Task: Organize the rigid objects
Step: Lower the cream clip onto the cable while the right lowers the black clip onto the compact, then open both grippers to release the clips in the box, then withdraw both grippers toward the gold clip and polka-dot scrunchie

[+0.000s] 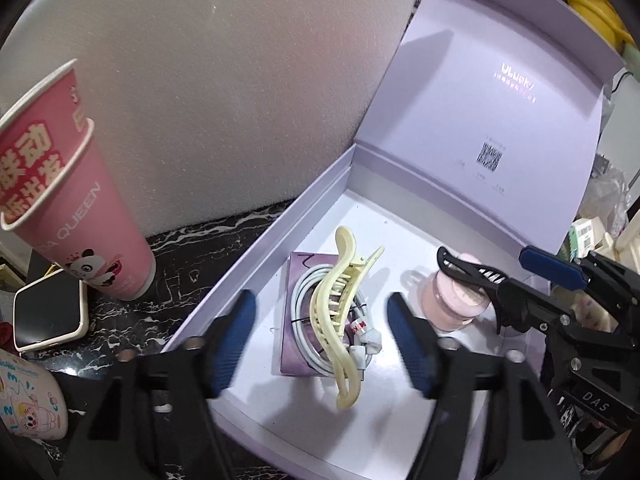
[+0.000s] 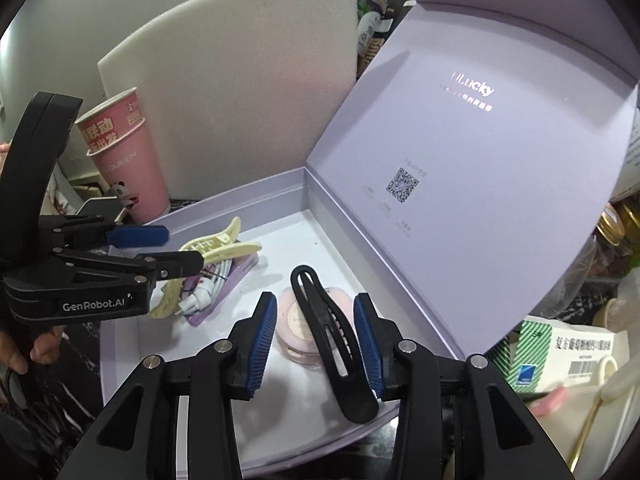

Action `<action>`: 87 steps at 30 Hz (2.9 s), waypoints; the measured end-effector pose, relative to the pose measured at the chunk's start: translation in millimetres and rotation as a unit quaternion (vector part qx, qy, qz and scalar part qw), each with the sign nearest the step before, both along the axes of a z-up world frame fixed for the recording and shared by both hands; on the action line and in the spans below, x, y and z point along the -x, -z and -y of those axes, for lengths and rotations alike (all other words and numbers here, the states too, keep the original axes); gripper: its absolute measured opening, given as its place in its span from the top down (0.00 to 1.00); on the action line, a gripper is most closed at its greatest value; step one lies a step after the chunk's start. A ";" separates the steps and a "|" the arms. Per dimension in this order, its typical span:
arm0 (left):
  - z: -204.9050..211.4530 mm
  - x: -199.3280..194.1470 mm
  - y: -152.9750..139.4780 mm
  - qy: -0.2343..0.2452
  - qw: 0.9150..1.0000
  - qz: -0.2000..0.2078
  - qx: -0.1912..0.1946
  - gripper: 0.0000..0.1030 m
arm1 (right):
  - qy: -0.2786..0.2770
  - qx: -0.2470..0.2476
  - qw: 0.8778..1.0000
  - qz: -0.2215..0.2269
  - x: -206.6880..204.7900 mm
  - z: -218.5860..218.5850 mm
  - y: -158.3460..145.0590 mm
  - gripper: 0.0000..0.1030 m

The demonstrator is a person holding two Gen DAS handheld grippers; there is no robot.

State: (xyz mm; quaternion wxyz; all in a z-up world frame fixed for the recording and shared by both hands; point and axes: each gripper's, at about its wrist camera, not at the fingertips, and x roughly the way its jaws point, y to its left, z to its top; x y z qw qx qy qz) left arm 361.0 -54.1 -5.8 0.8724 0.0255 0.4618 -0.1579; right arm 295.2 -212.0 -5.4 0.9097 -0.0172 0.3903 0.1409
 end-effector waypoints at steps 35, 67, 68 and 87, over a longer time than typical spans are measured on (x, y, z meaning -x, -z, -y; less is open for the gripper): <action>-23.7 119.4 -72.5 -0.008 0.997 0.077 -0.012 0.20 | -0.005 -0.005 0.997 0.074 107.3 -8.9 -62.2 0.40; -54.6 202.1 -59.7 -0.018 0.997 0.070 0.002 0.06 | -0.027 -0.033 0.997 0.069 183.1 -23.2 -53.1 0.36; -55.2 203.8 -58.4 -0.018 0.997 0.069 0.003 0.06 | -0.028 -0.034 0.997 0.067 184.5 -23.7 -51.7 0.36; -65.5 229.6 -15.3 -0.004 0.999 0.048 0.017 0.07 | -0.054 -0.057 0.997 0.015 195.3 -32.7 0.0 0.36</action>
